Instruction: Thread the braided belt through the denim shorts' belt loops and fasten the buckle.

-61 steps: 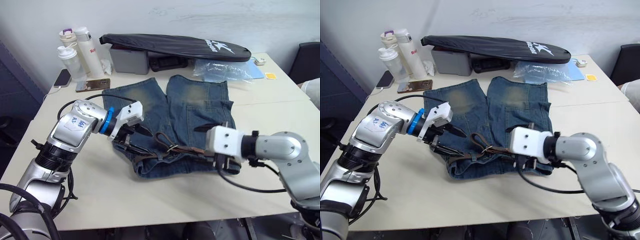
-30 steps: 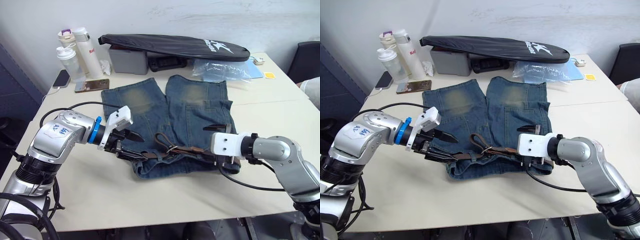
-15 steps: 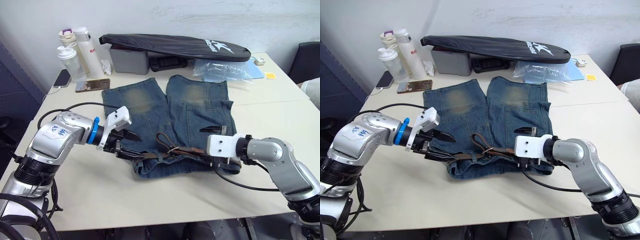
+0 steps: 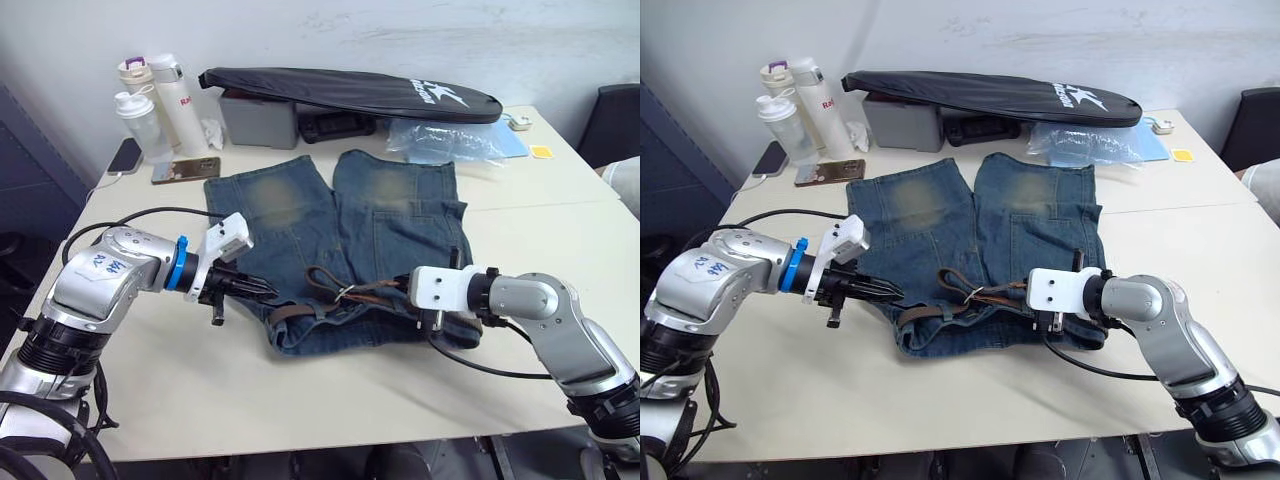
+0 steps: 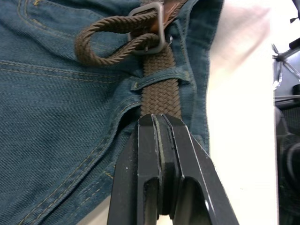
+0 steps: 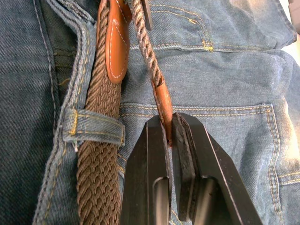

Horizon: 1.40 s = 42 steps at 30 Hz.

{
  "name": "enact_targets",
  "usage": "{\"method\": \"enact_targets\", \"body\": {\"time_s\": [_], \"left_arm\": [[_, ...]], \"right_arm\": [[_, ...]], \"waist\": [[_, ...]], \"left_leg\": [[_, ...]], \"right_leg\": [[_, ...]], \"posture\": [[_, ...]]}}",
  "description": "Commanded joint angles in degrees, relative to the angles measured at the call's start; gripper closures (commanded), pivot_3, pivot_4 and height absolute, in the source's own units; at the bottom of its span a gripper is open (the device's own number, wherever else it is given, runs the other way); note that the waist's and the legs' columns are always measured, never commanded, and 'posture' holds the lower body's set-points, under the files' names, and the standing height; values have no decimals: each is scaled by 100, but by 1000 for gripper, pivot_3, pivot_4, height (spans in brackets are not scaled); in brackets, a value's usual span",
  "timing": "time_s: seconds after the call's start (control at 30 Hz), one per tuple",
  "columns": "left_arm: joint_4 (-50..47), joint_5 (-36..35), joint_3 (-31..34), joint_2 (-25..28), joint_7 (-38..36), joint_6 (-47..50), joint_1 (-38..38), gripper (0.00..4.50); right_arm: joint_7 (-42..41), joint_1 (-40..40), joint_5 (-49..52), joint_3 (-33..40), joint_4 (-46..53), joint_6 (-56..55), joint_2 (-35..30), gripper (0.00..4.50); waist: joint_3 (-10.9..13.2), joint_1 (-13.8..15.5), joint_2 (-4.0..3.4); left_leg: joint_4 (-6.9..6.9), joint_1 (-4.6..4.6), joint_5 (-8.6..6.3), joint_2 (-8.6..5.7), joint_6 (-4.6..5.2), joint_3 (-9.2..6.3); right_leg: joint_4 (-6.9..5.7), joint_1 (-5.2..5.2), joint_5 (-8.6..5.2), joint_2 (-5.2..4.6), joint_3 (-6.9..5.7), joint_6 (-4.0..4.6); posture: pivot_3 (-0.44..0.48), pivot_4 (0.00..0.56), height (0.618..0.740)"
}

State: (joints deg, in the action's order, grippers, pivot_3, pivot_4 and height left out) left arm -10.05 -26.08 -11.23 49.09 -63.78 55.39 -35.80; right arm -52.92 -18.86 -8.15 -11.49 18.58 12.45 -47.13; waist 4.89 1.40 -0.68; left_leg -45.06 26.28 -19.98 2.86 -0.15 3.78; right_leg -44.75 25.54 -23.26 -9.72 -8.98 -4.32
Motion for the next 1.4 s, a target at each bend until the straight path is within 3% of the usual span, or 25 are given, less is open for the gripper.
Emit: {"method": "enact_targets", "body": {"time_s": [0.03,0.3,0.5,0.73,1.0,1.2,1.4], "left_arm": [[19,75,-98,-247,185,-77,16,4406],[-148,369,-790,-273,103,-286,414,4406],[198,1249,-1448,-16,117,-1068,605,4406],[342,1500,-1621,288,-253,-1492,878,4406],[690,1692,-1752,428,-800,-1950,877,4406],[1405,1969,-1778,467,-1169,-2413,540,4406],[1758,2075,-1800,391,-1326,-2656,390,4406]], "right_arm": [[3,-95,32,160,242,6,-44,4500],[19,-34,25,260,355,125,-107,4500],[-34,7,33,296,512,223,-180,4500],[23,346,-80,561,578,-156,-608,4500],[478,1036,55,1789,90,-1363,-985,4500],[247,1868,345,2772,-432,-2427,-1332,4500],[7,2885,641,3546,-359,-2661,-1271,4500]], "waist": [[0,1,0],[0,-5,1],[-5,-5,6],[-45,-21,14],[-65,-16,21],[-67,-6,26],[-68,1,28]], "left_leg": [[0,0,0,0,0,1],[-1,-1,0,-3,0,1],[-2,0,0,-2,0,2],[-8,-13,-3,-1,5,1],[-13,-36,-22,9,38,0],[-24,-50,-29,20,37,10],[-33,-66,-38,80,43,41]], "right_leg": [[-3,0,0,-1,0,0],[-9,-3,0,-6,-2,0],[-8,-4,-6,-7,-2,11],[-7,-3,-19,-9,-3,29],[-10,-3,-51,-9,-9,82],[-10,-2,-61,2,-10,90],[-12,-4,-68,16,-11,91]], "posture": [[0,150,622],[0,150,622],[0,150,622],[0,150,622],[0,150,622],[0,150,622],[0,150,622]]}}
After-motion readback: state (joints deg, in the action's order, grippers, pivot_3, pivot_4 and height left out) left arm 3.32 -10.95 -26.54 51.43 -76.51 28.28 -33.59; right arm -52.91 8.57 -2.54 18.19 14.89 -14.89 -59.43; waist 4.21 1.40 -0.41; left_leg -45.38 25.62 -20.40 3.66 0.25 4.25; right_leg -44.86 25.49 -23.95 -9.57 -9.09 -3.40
